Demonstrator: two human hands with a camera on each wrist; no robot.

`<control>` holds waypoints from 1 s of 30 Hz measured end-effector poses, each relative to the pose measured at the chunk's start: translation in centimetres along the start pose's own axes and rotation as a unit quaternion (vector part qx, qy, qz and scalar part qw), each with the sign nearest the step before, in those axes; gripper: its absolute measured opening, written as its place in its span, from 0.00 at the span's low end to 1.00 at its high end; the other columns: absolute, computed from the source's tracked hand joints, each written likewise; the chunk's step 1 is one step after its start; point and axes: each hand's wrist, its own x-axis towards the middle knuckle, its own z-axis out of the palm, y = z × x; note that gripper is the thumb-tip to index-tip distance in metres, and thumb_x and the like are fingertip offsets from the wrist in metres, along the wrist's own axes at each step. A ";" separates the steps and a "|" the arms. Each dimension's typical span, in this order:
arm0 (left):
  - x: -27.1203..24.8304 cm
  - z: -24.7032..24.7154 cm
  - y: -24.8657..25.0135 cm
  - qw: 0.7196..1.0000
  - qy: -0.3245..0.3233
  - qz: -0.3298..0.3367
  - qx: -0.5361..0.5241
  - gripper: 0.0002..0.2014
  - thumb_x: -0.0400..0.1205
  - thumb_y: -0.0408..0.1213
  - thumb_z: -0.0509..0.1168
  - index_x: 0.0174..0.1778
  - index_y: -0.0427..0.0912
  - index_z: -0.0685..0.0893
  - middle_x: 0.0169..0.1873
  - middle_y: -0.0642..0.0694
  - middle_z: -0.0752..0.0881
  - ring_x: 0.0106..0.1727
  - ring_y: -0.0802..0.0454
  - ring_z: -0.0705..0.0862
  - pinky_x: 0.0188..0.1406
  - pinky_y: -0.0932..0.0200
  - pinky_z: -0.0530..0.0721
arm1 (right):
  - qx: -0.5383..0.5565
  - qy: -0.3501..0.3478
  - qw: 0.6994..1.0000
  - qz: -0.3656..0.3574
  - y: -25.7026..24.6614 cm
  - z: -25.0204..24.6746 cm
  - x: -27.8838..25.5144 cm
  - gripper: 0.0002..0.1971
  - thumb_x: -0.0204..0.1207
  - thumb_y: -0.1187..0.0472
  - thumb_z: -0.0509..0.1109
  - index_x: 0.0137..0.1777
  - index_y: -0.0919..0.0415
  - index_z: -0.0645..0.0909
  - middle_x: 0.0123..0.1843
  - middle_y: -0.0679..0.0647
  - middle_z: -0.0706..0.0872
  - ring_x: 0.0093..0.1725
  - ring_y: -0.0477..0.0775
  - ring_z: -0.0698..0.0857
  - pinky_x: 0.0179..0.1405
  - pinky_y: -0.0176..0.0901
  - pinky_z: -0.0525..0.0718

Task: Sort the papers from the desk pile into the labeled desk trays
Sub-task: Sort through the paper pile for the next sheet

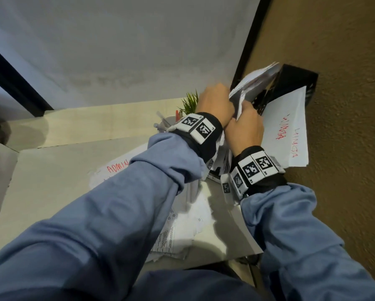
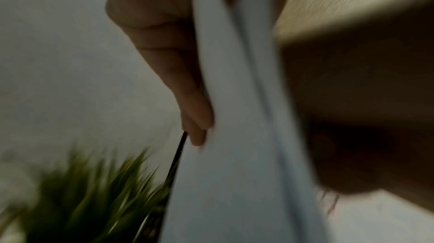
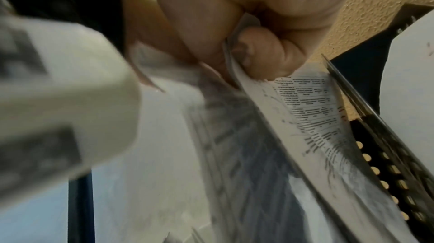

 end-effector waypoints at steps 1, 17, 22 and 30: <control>0.1 0.7 -0.5 1.000 -0.020 -0.008 0.002 0.09 0.79 0.31 0.60 0.46 0.29 0.83 0.35 0.39 0.77 0.37 0.45 0.74 0.38 0.57 0.69 | 0.000 -0.001 1.000 -0.001 0.1 0.1 -0.3 0.18 0.74 0.64 0.60 0.64 0.60 0.76 0.59 0.63 0.84 0.58 0.66 0.82 0.51 0.50 0.79; 1.3 5.3 -4.1 0.995 -0.043 -0.009 -0.087 0.09 0.81 0.38 0.62 0.50 0.37 0.84 0.45 0.37 0.87 0.43 0.42 0.82 0.44 0.54 0.79 | -0.025 -0.050 0.998 -0.006 1.7 1.9 -1.2 0.23 0.72 0.69 0.59 0.67 0.59 0.75 0.59 0.64 0.84 0.58 0.67 0.82 0.56 0.54 0.82; 1.1 6.3 -5.4 0.993 -0.081 -0.035 -0.083 0.09 0.79 0.34 0.65 0.53 0.37 0.81 0.49 0.37 0.86 0.51 0.39 0.84 0.50 0.50 0.80 | -0.051 -0.015 0.999 -0.015 0.7 1.6 -0.5 0.20 0.75 0.66 0.60 0.68 0.60 0.74 0.62 0.62 0.82 0.60 0.66 0.82 0.55 0.54 0.80; -0.5 7.7 -8.2 0.987 -0.113 -0.064 -0.092 0.16 0.82 0.33 0.61 0.66 0.41 0.79 0.60 0.39 0.84 0.60 0.41 0.82 0.63 0.51 0.78 | -0.100 -0.153 0.981 0.067 0.9 3.1 -1.1 0.29 0.76 0.59 0.67 0.75 0.63 0.62 0.68 0.66 0.77 0.65 0.69 0.80 0.59 0.55 0.79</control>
